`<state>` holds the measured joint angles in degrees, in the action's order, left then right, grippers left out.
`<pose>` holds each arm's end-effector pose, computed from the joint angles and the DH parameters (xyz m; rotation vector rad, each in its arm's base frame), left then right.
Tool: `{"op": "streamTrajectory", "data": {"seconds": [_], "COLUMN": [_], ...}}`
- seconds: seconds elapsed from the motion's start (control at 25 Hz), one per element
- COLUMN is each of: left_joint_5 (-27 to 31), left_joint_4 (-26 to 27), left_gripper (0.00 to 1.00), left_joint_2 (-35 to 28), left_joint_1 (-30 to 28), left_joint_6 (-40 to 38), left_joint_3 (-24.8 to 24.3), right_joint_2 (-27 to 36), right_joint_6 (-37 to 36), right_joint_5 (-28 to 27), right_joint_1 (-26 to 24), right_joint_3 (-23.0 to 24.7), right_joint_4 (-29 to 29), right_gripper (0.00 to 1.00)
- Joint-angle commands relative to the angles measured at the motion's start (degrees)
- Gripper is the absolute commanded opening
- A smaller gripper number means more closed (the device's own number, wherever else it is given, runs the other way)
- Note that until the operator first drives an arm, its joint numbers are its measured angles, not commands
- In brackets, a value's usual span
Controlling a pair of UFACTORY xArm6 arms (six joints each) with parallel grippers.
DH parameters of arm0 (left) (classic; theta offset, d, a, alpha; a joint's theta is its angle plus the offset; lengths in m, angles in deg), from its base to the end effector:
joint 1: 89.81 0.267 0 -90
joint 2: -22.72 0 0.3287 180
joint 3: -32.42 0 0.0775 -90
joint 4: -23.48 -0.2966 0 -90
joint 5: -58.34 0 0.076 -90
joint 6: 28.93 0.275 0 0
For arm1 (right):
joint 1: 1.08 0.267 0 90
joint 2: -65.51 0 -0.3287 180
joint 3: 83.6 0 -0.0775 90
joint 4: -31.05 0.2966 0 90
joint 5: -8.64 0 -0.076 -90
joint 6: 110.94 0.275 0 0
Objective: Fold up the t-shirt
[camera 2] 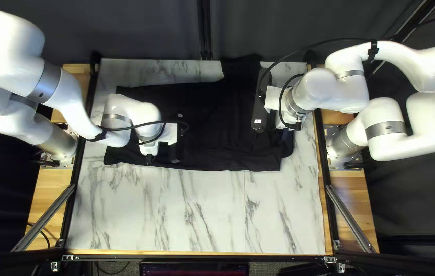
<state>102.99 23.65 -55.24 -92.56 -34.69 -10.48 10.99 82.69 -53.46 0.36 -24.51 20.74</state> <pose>0.3311 -0.0163 0.1064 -3.1190 -0.0855 0.2612 0.2106 -0.0319 0.2214 2.9806 -0.2005 0.1427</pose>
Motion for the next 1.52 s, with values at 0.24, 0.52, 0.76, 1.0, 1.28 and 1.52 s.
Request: {"op": "streamTrajectory", "data": {"seconds": [0.24,0.52,0.76,1.0,1.28,1.52], "left_joint_5": [0.2,0.4,-0.2,-0.4,-0.8,-1.5], "left_joint_4": [0.0,-0.3,-0.1,-0.1,0.1,0.3], "left_gripper": [0.0,0.02,1.0,1.0,0.39,0.02], "left_joint_2": [0.0,-0.2,0.1,0.3,0.5,0.8], "left_joint_1": [-0.1,-0.4,-0.6,-0.6,-0.4,-0.2], "left_joint_6": [0.1,-0.3,-0.3,-0.5,-0.2,-0.1], "left_joint_3": [0.2,0.4,0.3,0.4,0.2,-0.2], "right_joint_2": [0.0,0.0,0.0,0.0,0.0,0.0], "right_joint_6": [0.0,0.0,0.0,0.0,0.0,0.0], "right_joint_5": [0.0,0.0,0.0,0.0,0.0,0.0], "right_joint_1": [0.0,0.0,0.0,0.0,0.0,0.0], "right_joint_3": [0.0,0.0,0.0,0.0,0.0,0.0], "right_joint_4": [0.0,0.0,0.0,0.0,0.0,0.0], "right_gripper": [1.0,1.0,1.0,1.0,1.0,1.0]}}
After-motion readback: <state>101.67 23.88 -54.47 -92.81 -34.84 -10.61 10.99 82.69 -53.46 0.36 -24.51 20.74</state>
